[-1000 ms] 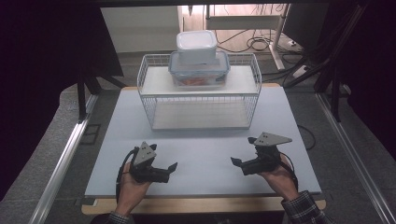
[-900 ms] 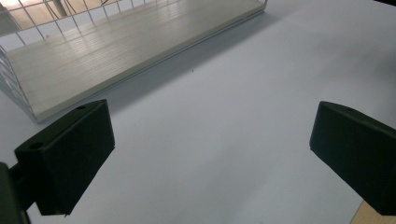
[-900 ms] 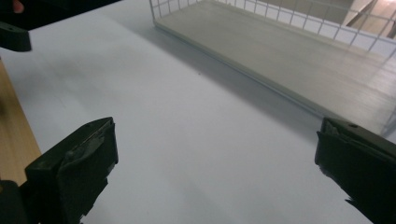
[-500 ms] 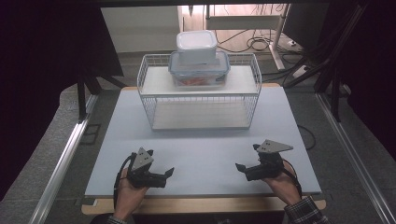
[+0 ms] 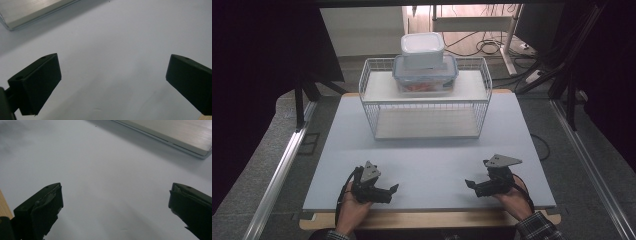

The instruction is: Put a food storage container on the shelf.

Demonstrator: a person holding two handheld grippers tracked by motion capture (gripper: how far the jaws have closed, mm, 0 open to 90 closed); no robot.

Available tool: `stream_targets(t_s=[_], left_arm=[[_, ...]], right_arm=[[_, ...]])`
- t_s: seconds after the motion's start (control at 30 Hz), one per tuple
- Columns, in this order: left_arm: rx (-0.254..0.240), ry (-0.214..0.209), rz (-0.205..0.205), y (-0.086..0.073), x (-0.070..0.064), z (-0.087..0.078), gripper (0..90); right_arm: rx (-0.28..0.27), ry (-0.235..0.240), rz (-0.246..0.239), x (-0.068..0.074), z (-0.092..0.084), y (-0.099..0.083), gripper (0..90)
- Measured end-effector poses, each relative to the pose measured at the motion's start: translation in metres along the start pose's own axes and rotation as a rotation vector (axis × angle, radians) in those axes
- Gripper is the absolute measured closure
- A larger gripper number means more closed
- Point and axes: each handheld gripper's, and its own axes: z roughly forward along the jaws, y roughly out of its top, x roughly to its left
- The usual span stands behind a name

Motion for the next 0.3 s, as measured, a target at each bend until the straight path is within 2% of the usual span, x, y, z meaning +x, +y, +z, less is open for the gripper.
stream_targets(t_s=[0.17,0.3], left_arm=[[0.014,-0.007,-0.008,-0.0009,0.0014,0.002,0.0],[-0.004,-0.016,-0.008,0.0004,0.0007,0.0012,0.0]], right_arm=[[0.019,0.01,0.011,-0.0013,0.0033,-0.0021,0.0],[0.023,0.002,0.004,-0.0017,0.0039,-0.0024,0.0]])
